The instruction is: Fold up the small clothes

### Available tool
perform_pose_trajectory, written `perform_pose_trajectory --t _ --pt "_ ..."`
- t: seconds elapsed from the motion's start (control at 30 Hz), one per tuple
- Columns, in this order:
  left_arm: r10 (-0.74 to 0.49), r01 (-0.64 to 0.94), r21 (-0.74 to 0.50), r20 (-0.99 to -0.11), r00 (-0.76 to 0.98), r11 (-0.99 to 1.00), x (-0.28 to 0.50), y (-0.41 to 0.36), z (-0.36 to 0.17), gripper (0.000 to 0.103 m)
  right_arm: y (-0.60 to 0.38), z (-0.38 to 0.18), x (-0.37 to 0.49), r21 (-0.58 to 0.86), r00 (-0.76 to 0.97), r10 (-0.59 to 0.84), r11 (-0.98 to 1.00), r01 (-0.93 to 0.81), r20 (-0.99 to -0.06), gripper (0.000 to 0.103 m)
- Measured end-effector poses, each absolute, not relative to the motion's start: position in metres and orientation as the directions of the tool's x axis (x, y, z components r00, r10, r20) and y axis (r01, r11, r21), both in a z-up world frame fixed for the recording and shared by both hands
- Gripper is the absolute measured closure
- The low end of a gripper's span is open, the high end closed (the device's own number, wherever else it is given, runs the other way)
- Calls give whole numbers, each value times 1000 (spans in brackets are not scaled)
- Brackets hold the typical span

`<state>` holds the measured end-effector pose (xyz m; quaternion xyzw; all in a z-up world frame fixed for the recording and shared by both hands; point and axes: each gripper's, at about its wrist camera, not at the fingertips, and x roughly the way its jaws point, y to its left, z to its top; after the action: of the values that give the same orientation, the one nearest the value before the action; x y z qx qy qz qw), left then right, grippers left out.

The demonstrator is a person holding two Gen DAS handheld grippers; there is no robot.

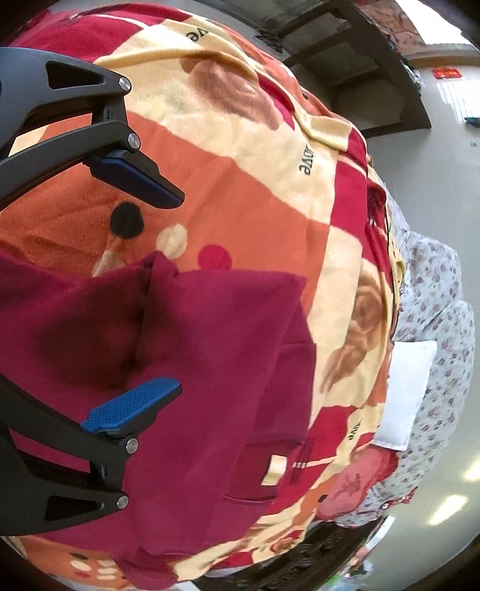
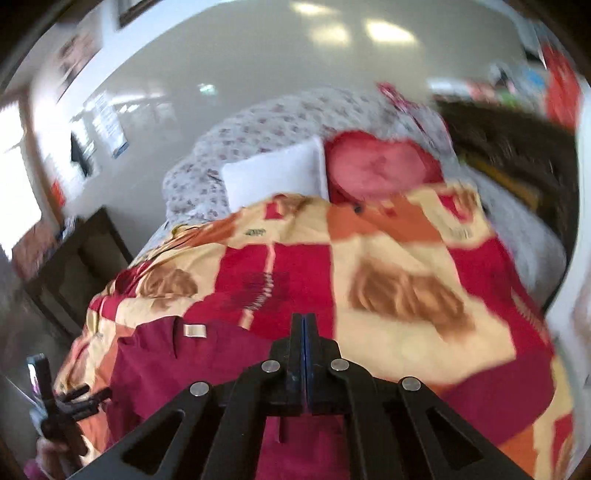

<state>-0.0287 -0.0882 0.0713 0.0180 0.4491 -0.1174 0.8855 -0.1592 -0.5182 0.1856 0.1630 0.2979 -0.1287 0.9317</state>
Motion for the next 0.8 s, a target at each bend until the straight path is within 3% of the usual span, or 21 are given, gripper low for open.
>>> perform_pose_trajectory --t 0.03,0.07,0.1,0.13,0.17,0.27,0.4,0.6,0.63,0.67,0.73,0.77,0.8 --pt "-192 223 -74 -798 572 972 -30 -86 73 10 -521 181 -157 203 772 -193 901 384 -605 99" --pt "-192 226 -72 -797 573 972 -31 -85 73 10 -525 174 -155 185 746 -229 885 427 -626 87" --pt "-191 228 -69 -797 573 971 -31 -84 72 10 -536 158 -152 162 690 -265 858 487 -673 72" --pt "-187 231 -63 -799 571 971 -31 -83 71 10 -545 144 -152 166 657 -267 839 519 -705 41" --pt "-184 233 -57 -802 568 971 -31 -82 69 10 -554 132 -154 178 635 -262 821 542 -726 35" --pt "-170 228 -48 -813 556 973 -30 -80 62 10 -590 89 -166 115 483 -330 720 684 -811 35" --pt "-169 213 -63 -832 529 975 -25 -81 52 10 -640 50 -179 152 388 -302 585 796 -871 35" --pt "-151 254 -14 -834 530 967 -31 -97 47 10 -680 16 -186 250 395 -243 468 848 -886 35" --pt "-150 259 -9 -835 529 966 -31 -98 47 10 -680 17 -183 221 386 -260 494 841 -885 41" --pt "-150 261 -8 -835 529 965 -31 -99 46 10 -678 18 -180 184 367 -278 516 837 -888 64" --pt "-156 262 -15 -834 528 965 -31 -99 46 10 -678 20 -188 165 364 -285 540 825 -887 86" --pt "-160 261 -20 -834 529 965 -31 -97 47 10 -679 21 -194 203 391 -266 534 821 -881 95" --pt "-160 259 -22 -833 529 966 -30 -97 47 10 -679 27 -204 251 429 -249 525 813 -868 96"
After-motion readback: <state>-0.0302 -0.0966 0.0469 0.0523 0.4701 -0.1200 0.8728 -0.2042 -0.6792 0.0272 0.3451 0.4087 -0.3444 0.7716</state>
